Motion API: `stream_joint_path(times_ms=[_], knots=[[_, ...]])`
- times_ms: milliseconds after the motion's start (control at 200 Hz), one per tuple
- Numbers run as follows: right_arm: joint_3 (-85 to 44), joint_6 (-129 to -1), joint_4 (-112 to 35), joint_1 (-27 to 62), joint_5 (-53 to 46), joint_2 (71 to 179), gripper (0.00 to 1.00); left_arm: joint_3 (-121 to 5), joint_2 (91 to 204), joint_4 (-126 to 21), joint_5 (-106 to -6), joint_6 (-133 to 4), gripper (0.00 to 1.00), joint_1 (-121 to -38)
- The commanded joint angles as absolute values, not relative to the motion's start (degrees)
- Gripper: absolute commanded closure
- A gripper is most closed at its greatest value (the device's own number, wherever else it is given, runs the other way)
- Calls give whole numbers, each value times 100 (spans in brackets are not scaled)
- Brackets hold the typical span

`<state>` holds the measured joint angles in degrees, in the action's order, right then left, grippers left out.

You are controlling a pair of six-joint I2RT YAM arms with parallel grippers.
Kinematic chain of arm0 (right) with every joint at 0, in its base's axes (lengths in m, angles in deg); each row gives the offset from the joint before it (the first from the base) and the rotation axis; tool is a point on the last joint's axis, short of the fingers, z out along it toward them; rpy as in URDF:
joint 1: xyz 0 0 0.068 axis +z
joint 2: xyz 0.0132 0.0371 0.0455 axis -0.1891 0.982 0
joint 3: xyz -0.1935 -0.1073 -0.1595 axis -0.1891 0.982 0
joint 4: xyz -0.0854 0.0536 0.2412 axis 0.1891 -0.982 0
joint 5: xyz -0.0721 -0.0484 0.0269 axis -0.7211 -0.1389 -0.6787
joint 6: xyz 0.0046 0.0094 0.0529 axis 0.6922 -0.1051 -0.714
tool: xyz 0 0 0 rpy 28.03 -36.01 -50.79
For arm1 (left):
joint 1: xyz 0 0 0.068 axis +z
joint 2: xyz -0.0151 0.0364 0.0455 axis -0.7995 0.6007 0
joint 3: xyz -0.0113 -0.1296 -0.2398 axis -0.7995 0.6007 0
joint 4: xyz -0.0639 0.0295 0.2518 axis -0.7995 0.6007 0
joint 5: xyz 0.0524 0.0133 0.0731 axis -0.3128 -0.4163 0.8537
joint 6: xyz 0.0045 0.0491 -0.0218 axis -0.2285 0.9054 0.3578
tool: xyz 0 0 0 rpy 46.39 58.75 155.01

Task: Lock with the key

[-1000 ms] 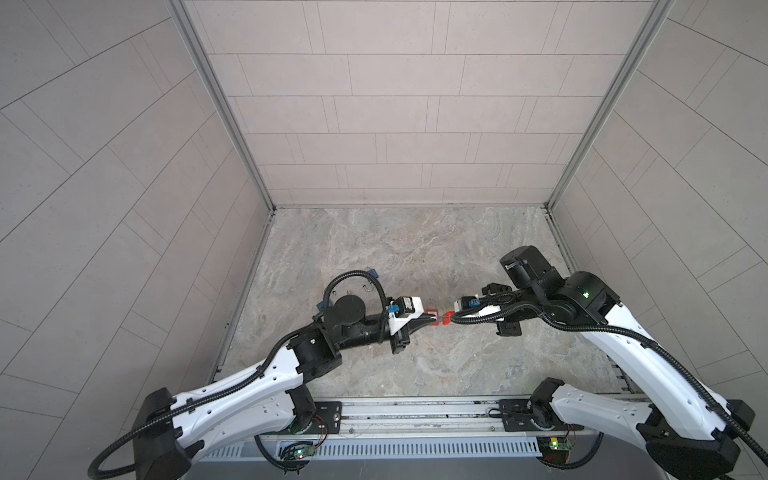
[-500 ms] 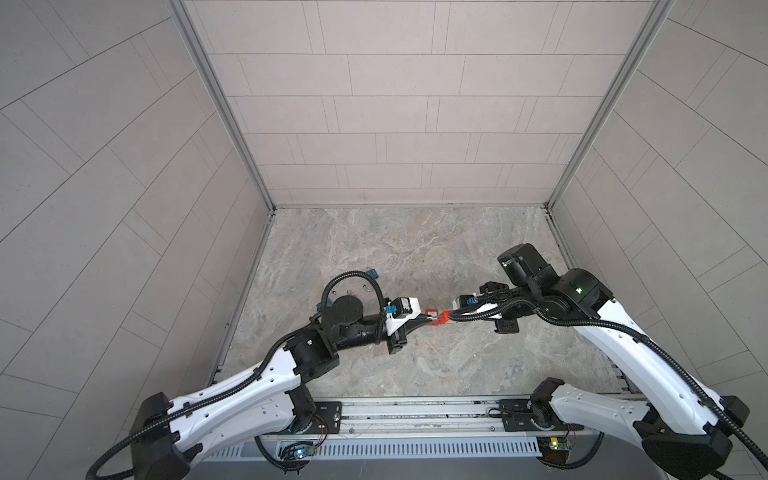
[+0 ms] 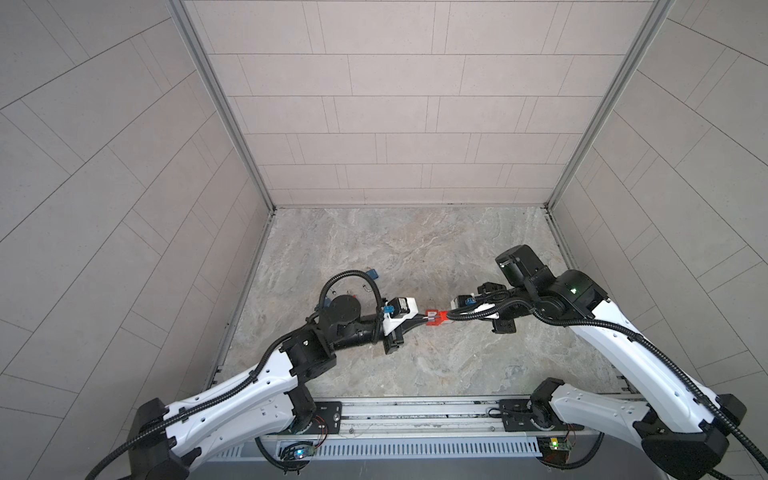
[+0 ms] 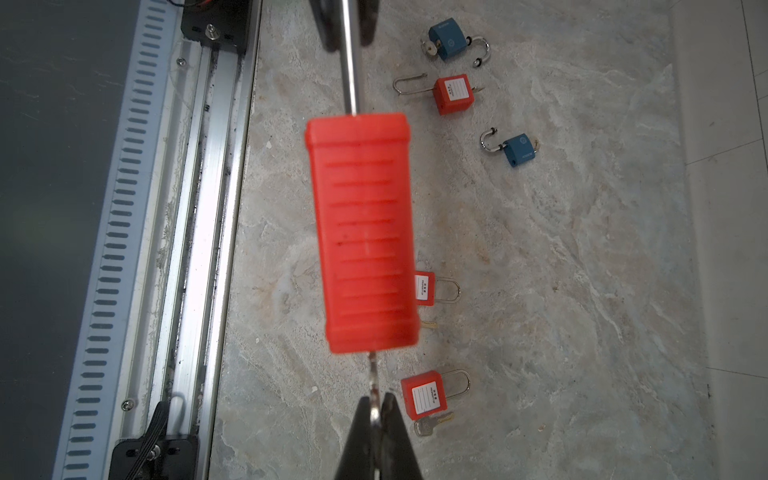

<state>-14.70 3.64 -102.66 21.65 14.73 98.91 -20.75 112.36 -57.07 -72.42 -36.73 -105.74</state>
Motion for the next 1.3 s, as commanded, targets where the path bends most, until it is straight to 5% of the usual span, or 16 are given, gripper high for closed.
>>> stream_joint_path(times_ms=[0, 350, 520, 711, 866, 1296], knots=[[-1218, 239, -10966, 1867, 100, 9760, 100, -2154, 10775, -5662, -7294, -3641, 100, -10360], [-1166, 85, -10895, 1845, 219, 9800, 100, -2273, 10758, -5404, -7394, -3611, 100, -10123], [-971, -551, -10276, 1845, 315, 9765, 100, -2776, 10935, -4026, -7298, -3587, 100, -9663], [-738, -1565, -9496, 1846, 394, 9869, 100, -3515, 11795, -2327, -7675, -3469, 100, -8982], [-488, -2890, -8780, 2103, -439, 10027, 100, -4212, 12562, -984, -7948, -3128, 100, -8394], [4, -5342, -7716, 3216, -1365, 10151, 100, -5636, 15080, 1271, -7243, -1059, 100, -8271]])
